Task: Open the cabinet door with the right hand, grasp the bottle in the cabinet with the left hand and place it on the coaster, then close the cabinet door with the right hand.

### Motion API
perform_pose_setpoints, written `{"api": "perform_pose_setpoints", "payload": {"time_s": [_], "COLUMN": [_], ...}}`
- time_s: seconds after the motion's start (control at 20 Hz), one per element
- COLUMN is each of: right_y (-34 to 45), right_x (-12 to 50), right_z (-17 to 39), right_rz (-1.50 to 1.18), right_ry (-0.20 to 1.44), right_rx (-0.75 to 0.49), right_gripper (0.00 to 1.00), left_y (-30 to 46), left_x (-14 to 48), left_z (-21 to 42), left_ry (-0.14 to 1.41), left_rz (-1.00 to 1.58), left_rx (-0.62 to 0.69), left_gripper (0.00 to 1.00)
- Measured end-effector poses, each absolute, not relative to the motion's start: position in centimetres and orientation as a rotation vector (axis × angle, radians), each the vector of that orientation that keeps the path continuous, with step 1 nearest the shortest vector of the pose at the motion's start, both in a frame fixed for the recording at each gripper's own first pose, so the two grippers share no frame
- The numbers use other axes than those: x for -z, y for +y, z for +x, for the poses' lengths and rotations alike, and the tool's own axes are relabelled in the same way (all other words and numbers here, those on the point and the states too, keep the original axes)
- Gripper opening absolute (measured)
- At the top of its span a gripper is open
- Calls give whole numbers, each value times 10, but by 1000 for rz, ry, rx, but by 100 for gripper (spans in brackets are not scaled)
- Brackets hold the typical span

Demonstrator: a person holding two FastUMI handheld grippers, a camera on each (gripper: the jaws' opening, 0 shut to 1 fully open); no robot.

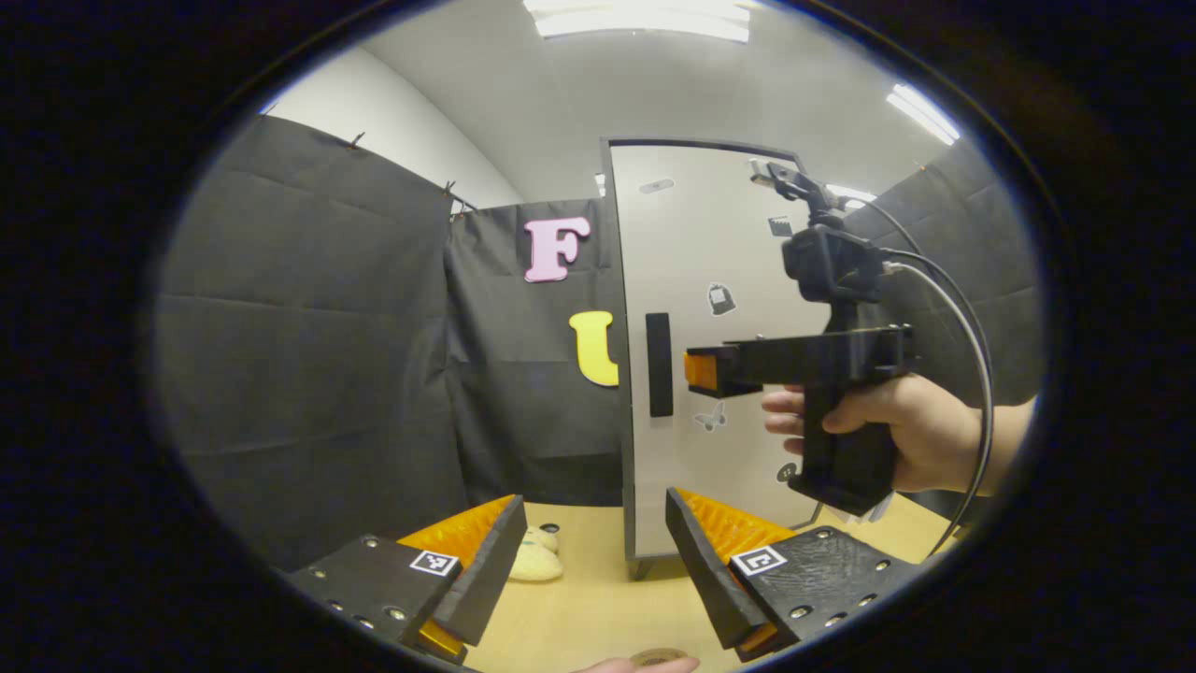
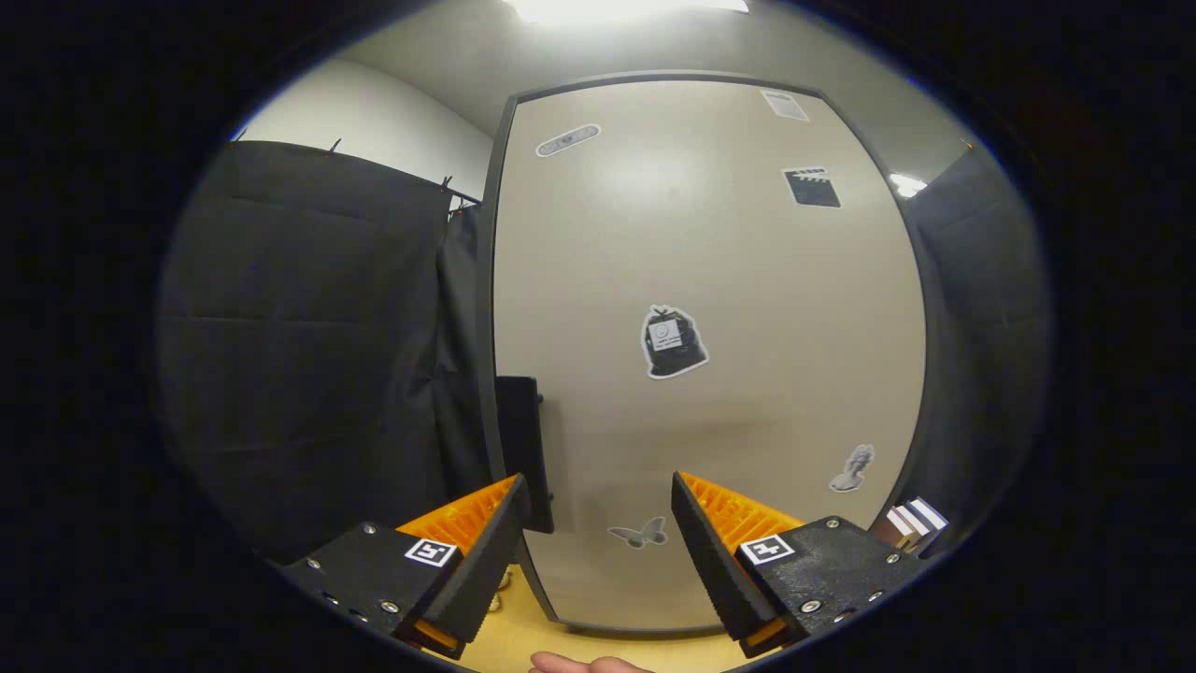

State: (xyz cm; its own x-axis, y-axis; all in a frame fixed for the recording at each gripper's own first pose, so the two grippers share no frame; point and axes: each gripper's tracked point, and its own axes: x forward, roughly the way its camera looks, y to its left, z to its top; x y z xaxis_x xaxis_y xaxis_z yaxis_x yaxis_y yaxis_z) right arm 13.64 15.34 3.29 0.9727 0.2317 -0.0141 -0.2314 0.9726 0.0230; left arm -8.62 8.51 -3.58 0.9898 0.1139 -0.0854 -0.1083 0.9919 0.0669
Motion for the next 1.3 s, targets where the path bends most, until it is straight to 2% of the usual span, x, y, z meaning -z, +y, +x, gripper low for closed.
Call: {"api": "perform_pose_setpoints", "payload": {"time_s": [0.15, 0.2, 0.35, 0.45, 0.55, 0.6, 0.7, 1.0, 1.3], "right_y": [175, 182, 197, 208, 213, 208, 208, 209, 209], "right_x": [-25, -24, -21, -20, -17, -13, -11, -10, -14], "right_z": [153, 157, 167, 171, 176, 179, 177, 173, 146], "right_rz": [89, 104, 86, 57, 8, -25, -28, -60, -56], "right_ry": [76, 87, 86, 79, 86, 97, 105, 91, 95], "right_rx": [-240, -249, -252, -260, -249, -214, -228, -277, -368], "right_gripper": [94, 94, 93, 89, 81, 66, 35, 20, 20], "left_y": [88, 92, 105, 111, 115, 117, 119, 125, 135], "left_x": [41, 45, 48, 48, 54, 58, 59, 61, 76], "left_z": [-106, -112, -117, -118, -119, -118, -117, -121, -128], "left_ry": [101, 105, 113, 112, 120, 126, 127, 121, 154], "left_rz": [44, 48, 67, 59, 48, 46, 44, 47, 53], "left_rx": [-104, -110, -143, -158, -168, -173, -184, -201, -187], "left_gripper": [92, 88, 88, 90, 90, 90, 88, 90, 88]}}
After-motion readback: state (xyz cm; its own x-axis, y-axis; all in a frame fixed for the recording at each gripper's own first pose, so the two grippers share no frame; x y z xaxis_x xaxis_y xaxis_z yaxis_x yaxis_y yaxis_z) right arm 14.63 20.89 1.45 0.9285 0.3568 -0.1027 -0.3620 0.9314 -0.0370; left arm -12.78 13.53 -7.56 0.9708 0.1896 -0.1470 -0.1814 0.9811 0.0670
